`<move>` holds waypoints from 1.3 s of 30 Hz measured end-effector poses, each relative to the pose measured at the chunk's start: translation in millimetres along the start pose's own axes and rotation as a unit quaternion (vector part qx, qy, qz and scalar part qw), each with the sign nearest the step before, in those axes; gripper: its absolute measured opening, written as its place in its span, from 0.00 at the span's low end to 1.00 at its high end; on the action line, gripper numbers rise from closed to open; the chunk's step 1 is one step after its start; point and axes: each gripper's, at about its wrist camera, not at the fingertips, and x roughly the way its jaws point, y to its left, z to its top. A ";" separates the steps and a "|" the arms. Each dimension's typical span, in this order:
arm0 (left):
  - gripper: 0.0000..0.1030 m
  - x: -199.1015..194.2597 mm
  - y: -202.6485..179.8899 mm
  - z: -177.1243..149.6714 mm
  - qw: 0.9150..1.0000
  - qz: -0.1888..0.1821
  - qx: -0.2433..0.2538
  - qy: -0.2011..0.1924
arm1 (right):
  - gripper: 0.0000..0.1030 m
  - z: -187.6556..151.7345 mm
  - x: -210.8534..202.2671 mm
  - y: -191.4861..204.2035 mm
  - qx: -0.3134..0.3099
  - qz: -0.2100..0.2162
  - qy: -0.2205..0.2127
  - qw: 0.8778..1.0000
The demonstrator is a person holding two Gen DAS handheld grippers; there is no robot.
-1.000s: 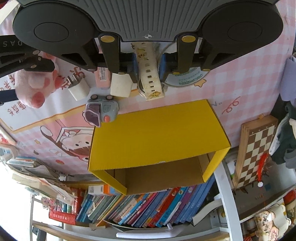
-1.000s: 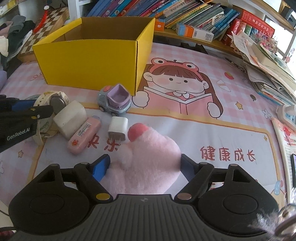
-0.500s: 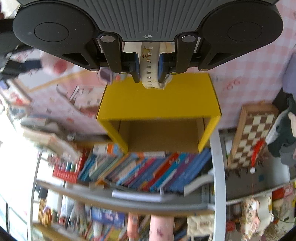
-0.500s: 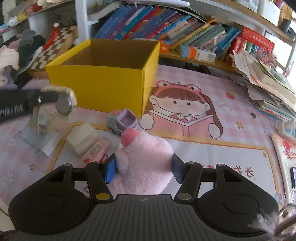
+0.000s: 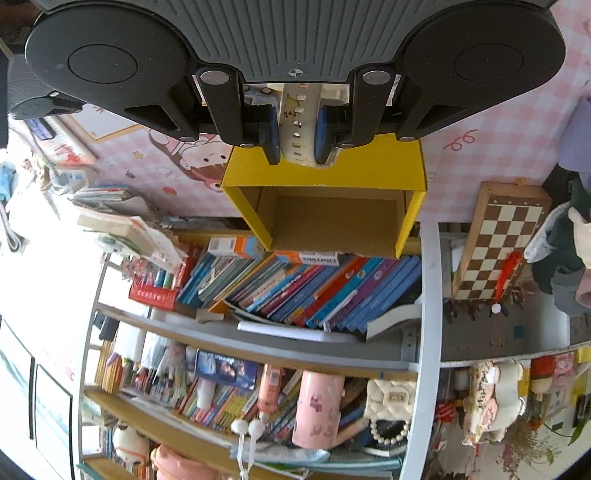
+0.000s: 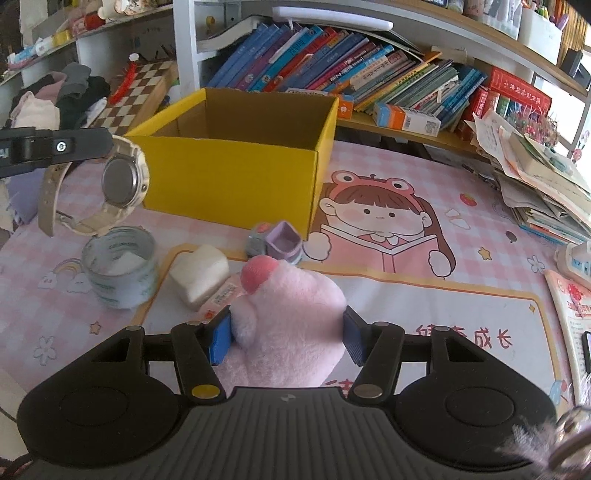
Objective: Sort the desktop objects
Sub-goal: 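Lift the watch and the plush pig with both grippers toward the yellow box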
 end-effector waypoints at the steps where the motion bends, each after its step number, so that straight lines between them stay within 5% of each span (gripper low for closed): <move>1: 0.17 -3.6 1.7 0.3 1.000 -0.002 0.000 -0.004 | 0.55 -0.3 -2.2 1.7 0.001 0.002 0.000 1.000; 14: 0.17 -27.2 20.0 21.3 0.998 -0.036 0.012 -0.046 | 0.55 -2.1 -19.2 25.0 0.014 0.029 0.016 0.999; 39: 0.17 -65.8 47.3 38.3 0.997 -0.043 -0.005 -0.070 | 0.56 10.3 -43.6 44.1 0.005 0.058 -0.007 0.998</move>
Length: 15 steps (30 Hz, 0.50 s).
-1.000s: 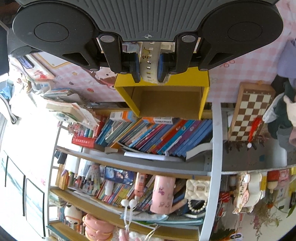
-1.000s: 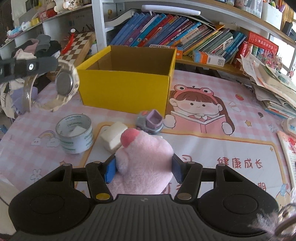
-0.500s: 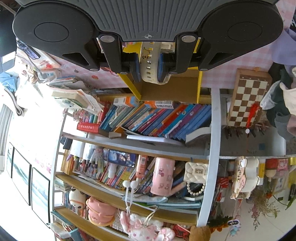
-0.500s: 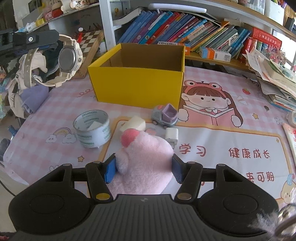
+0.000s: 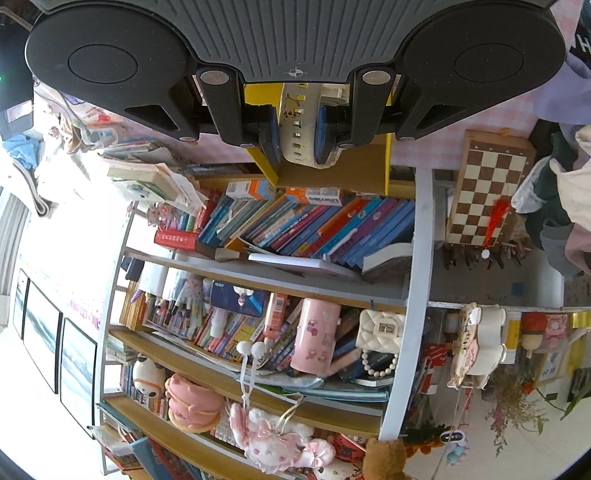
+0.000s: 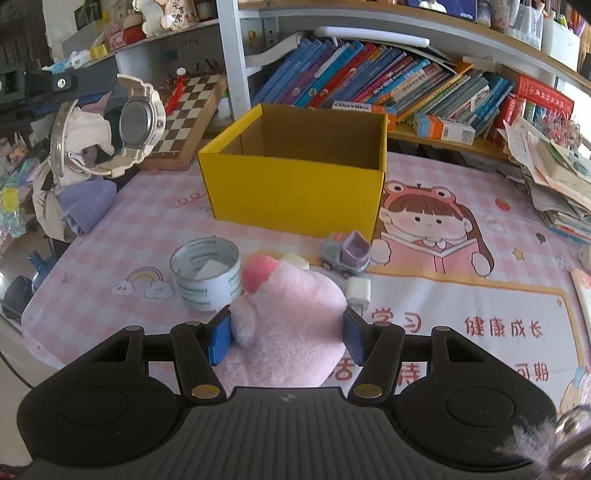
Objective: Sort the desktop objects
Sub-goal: 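Lift the watch and the plush pig with both grippers toward the yellow box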
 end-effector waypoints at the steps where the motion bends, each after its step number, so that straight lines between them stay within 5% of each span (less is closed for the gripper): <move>1: 0.17 0.7 -0.1 0.6 1.000 0.000 0.000 0.000 | 0.56 2.9 -0.5 -0.7 -0.002 0.002 -0.003 1.000; 15: 0.17 35.8 -1.8 17.3 1.000 0.007 0.007 0.006 | 0.56 57.2 5.8 -19.4 -0.035 0.025 -0.033 0.999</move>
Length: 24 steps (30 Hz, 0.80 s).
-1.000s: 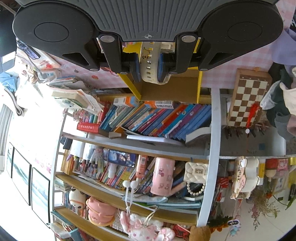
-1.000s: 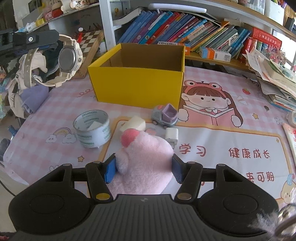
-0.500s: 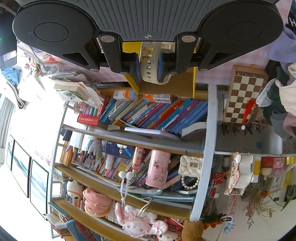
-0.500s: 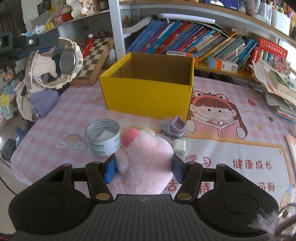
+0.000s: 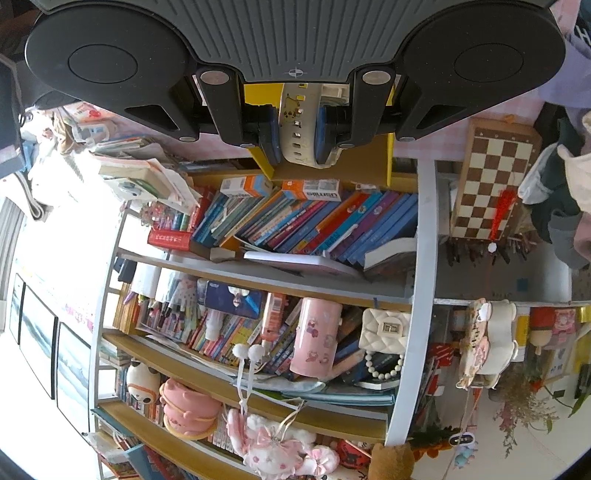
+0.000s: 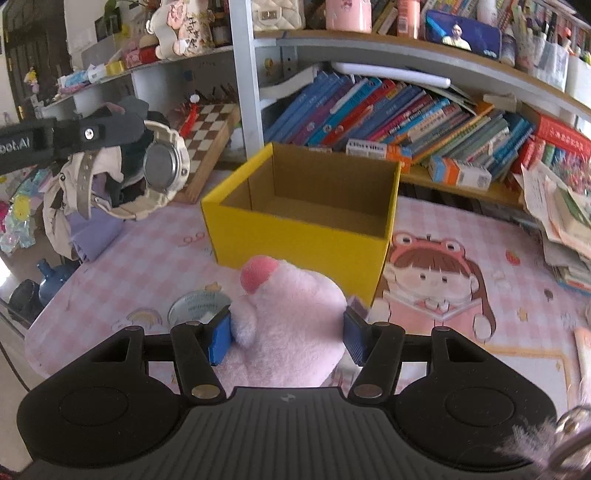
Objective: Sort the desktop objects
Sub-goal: 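Lift the watch and the plush pig with both grippers toward the yellow box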
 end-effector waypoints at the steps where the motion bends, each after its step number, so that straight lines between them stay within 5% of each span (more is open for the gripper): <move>1: 0.17 3.5 -0.1 2.1 1.000 0.002 0.000 0.000 | 0.56 5.2 1.5 -2.7 -0.003 0.002 -0.003 1.000; 24: 0.17 134.2 -1.9 33.8 0.998 0.035 0.030 0.042 | 0.56 117.3 97.6 -68.0 -0.089 -0.002 -0.033 0.995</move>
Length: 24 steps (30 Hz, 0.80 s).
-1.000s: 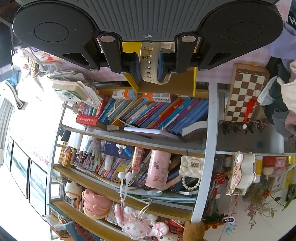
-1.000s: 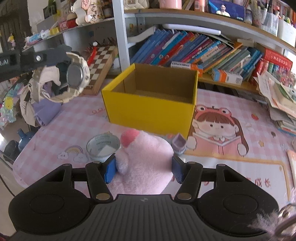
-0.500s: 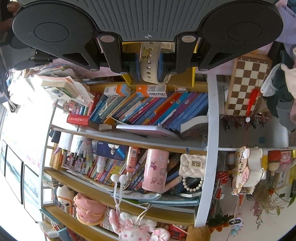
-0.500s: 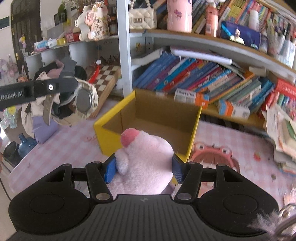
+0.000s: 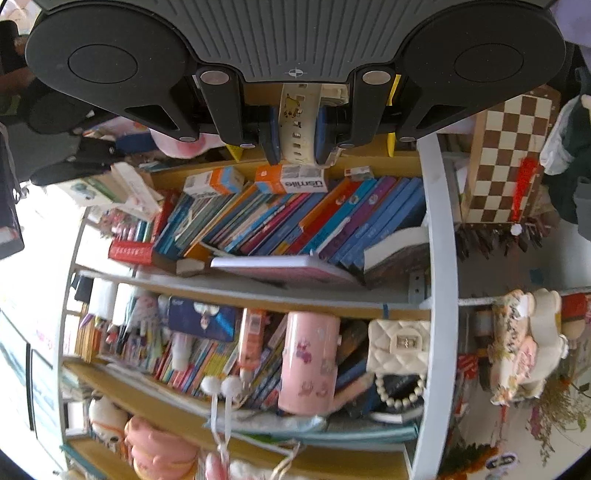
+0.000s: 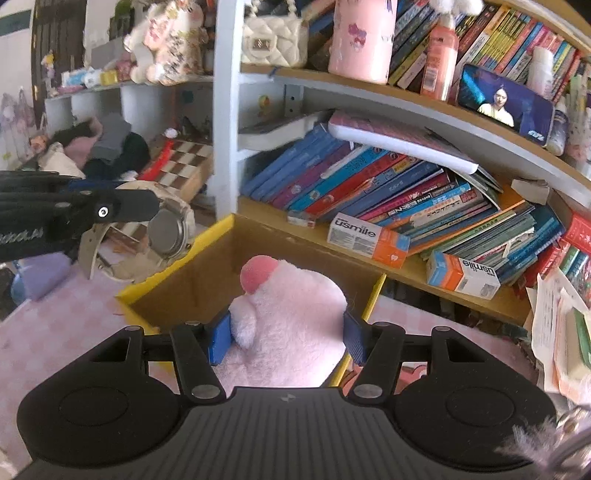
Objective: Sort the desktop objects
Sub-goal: 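Lift the watch and the plush pig with both grippers toward the yellow box, then lower the watch and pig into the yellow box and open both grippers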
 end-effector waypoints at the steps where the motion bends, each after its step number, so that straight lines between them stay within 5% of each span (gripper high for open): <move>1: 0.17 7.1 -0.9 -0.8 1.000 0.001 0.002 0.006 | 0.56 1.0 7.5 -1.6 -0.004 0.001 0.004 1.000; 24: 0.18 108.2 11.8 -24.6 0.993 0.021 -0.001 0.118 | 0.56 -0.8 123.2 -3.8 -0.144 0.056 0.093 0.984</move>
